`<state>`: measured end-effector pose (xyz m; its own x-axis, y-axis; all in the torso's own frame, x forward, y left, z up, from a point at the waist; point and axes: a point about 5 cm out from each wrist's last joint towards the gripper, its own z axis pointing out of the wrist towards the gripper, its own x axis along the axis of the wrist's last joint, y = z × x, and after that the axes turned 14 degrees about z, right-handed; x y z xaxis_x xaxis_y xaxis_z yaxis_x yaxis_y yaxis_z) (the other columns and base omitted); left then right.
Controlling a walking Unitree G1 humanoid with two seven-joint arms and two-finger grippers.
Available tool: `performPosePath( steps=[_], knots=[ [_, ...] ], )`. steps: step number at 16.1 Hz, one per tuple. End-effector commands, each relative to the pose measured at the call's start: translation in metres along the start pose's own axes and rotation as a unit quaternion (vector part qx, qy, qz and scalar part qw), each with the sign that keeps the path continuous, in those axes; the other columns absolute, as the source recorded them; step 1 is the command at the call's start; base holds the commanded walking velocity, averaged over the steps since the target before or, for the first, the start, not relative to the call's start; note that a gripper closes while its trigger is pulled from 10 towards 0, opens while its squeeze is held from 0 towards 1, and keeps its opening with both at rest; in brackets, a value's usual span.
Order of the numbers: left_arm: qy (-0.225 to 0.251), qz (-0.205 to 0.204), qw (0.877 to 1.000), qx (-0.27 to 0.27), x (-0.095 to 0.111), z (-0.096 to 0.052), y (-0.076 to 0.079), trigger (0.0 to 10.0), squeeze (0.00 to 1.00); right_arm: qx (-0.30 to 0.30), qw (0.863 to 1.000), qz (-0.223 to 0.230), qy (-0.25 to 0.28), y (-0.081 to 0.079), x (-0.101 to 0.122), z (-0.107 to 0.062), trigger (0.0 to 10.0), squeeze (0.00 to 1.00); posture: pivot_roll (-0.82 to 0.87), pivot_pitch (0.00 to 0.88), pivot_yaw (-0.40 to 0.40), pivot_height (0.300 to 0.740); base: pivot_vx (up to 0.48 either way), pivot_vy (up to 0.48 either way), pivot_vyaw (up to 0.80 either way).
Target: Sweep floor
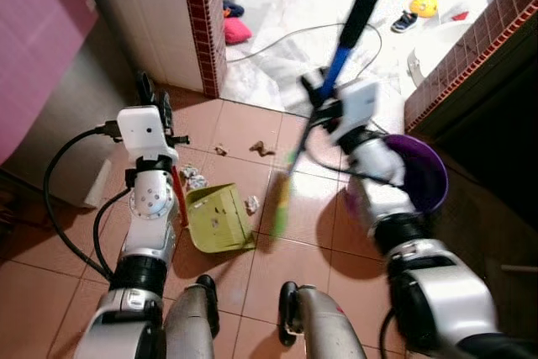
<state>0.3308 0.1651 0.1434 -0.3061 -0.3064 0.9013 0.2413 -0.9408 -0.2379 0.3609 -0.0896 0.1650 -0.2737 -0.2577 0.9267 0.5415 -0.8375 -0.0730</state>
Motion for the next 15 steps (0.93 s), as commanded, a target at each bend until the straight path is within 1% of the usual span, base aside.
performPosePath(
  steps=[1, 2, 3, 4, 5, 6, 7, 9, 10, 11, 13, 14, 15],
  knots=[
    [-0.048, -0.022, 0.998, -0.018, -0.013, -0.015, 0.014, 10.0, 0.00, 0.017, 1.000, 0.010, 0.010, -0.014, -0.005, -0.001, 10.0, 0.00, -0.03, 0.328, -0.111, 0.740, 0.000, 0.000, 0.00],
    [-0.050, -0.025, 0.998, -0.018, -0.013, -0.018, 0.015, 10.0, 0.00, 0.025, 0.999, 0.033, 0.013, -0.028, -0.010, 0.001, 10.0, 0.00, -0.03, 0.333, -0.113, 0.740, 0.000, 0.000, 0.00],
    [-0.053, -0.028, 0.998, -0.020, -0.014, -0.023, 0.017, 10.0, 0.00, 0.030, 0.995, 0.089, 0.020, -0.048, -0.014, 0.007, 10.0, 0.00, -0.03, 0.341, -0.119, 0.740, 0.000, 0.000, 0.00],
    [-0.056, -0.028, 0.998, -0.022, -0.015, -0.025, 0.018, 10.0, 0.00, 0.037, 0.993, 0.112, 0.024, -0.056, -0.014, 0.009, 10.0, 0.00, -0.03, 0.341, -0.119, 0.740, 0.000, 0.000, 0.00],
    [-0.059, -0.028, 0.998, -0.023, -0.015, -0.026, 0.019, 10.0, 0.00, 0.040, 0.990, 0.129, 0.030, -0.060, -0.012, 0.010, 10.0, 0.00, -0.03, 0.344, -0.122, 0.740, 0.000, 0.000, 0.00],
    [-0.064, -0.029, 0.997, -0.024, -0.015, -0.028, 0.019, 10.0, 0.00, 0.047, 0.986, 0.156, 0.042, -0.061, -0.006, 0.011, 10.0, 0.00, -0.04, 0.341, -0.127, 0.740, 0.000, 0.000, 0.00],
    [-0.067, -0.029, 0.997, -0.025, -0.015, -0.029, 0.020, 10.0, 0.00, 0.051, 0.982, 0.173, 0.048, -0.057, 0.000, 0.010, 10.0, 0.00, -0.05, 0.336, -0.129, 0.740, 0.000, 0.000, 0.00],
    [-0.070, -0.031, 0.997, -0.026, -0.016, -0.029, 0.022, 10.0, 0.00, 0.052, 0.980, 0.184, 0.050, -0.043, 0.010, 0.007, 10.0, 0.00, -0.07, 0.326, -0.130, 0.740, 0.000, 0.000, 0.00],
    [-0.071, -0.031, 0.997, -0.026, -0.016, -0.028, 0.023, 10.0, 0.00, 0.059, 0.981, 0.180, 0.048, -0.038, 0.015, 0.005, 10.0, 0.00, -0.07, 0.318, -0.129, 0.740, 0.000, 0.000, 0.00],
    [-0.072, -0.035, 0.996, -0.025, -0.016, -0.025, 0.023, 10.0, 0.00, 0.058, 0.982, 0.171, 0.048, -0.023, 0.029, 0.000, 10.0, 0.00, -0.08, 0.297, -0.127, 0.740, 0.000, 0.000, 0.00],
    [-0.075, -0.054, 0.995, -0.024, -0.016, -0.020, 0.023, 10.0, 0.00, 0.064, 0.988, 0.127, 0.052, -0.013, 0.042, -0.004, 10.0, 0.00, -0.10, 0.273, -0.119, 0.740, 0.000, 0.000, 0.00],
    [-0.079, -0.077, 0.993, -0.033, -0.016, -0.017, 0.026, 10.0, 0.00, 0.065, 0.993, 0.085, 0.054, -0.007, 0.049, -0.005, 10.0, 0.00, -0.10, 0.262, -0.115, 0.740, 0.000, 0.000, 0.00],
    [-0.088, -0.116, 0.988, -0.054, -0.017, -0.015, 0.032, 10.0, 0.00, 0.061, 0.996, 0.020, 0.059, 0.002, 0.058, -0.008, 10.0, 0.00, -0.11, 0.243, -0.112, 0.740, 0.000, 0.000, 0.00]
  ],
)
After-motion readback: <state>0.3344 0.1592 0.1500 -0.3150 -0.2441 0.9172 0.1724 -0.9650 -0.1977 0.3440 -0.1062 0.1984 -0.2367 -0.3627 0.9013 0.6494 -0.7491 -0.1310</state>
